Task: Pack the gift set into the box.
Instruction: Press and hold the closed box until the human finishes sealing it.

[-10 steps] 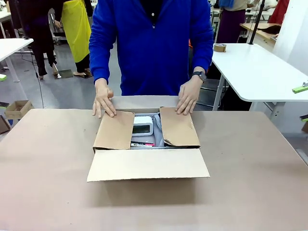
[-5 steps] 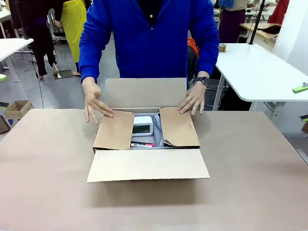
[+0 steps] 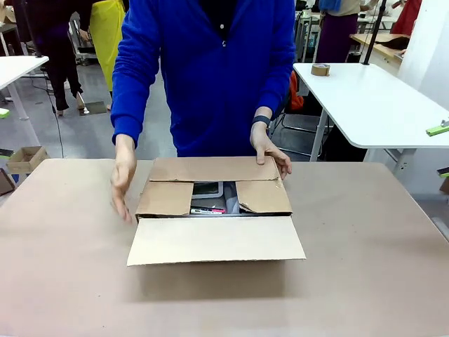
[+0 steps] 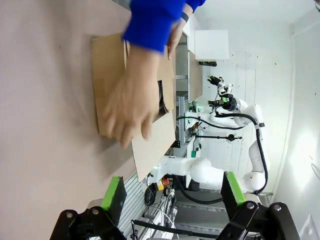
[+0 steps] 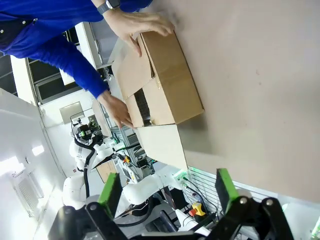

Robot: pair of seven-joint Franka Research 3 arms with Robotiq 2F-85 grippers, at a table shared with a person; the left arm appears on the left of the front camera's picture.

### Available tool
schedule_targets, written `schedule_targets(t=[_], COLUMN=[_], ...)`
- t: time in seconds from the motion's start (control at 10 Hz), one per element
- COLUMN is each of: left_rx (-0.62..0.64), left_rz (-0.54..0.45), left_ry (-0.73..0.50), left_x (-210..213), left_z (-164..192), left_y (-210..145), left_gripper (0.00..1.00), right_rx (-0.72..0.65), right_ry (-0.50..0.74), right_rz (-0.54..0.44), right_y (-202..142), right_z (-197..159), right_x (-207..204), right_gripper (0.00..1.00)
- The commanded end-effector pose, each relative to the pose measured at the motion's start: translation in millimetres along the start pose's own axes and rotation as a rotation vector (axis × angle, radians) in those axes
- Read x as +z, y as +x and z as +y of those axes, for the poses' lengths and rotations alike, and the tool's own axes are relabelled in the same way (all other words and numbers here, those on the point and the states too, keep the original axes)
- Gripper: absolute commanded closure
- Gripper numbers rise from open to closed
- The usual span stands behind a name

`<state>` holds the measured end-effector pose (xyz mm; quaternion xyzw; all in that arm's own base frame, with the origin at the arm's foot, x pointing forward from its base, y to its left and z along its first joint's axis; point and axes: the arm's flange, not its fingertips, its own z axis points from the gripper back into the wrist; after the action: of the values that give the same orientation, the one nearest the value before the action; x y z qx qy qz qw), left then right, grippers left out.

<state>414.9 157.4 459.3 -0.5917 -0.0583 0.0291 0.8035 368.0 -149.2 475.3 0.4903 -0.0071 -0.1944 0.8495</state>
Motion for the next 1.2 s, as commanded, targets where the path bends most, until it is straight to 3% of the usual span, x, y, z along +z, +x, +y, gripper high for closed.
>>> schedule_targets(t=[0.0,1.1], left_rx=[-0.02,-0.02], left_rz=[0.015,0.015], left_ry=[0.0,0.0], left_x=[2.2,2.2], left_z=[0.1,0.1], left_y=[-2.9,-2.9], left_gripper=[0.0,0.0], right_rx=[0.014,0.014], right_ry=[-0.014,-0.014], right_rz=[0.014,0.014], right_y=[-1.2,-1.2], right_z=[-1.6,-1.6], right_x=[3.4,3.4], right_gripper=[0.0,0.0])
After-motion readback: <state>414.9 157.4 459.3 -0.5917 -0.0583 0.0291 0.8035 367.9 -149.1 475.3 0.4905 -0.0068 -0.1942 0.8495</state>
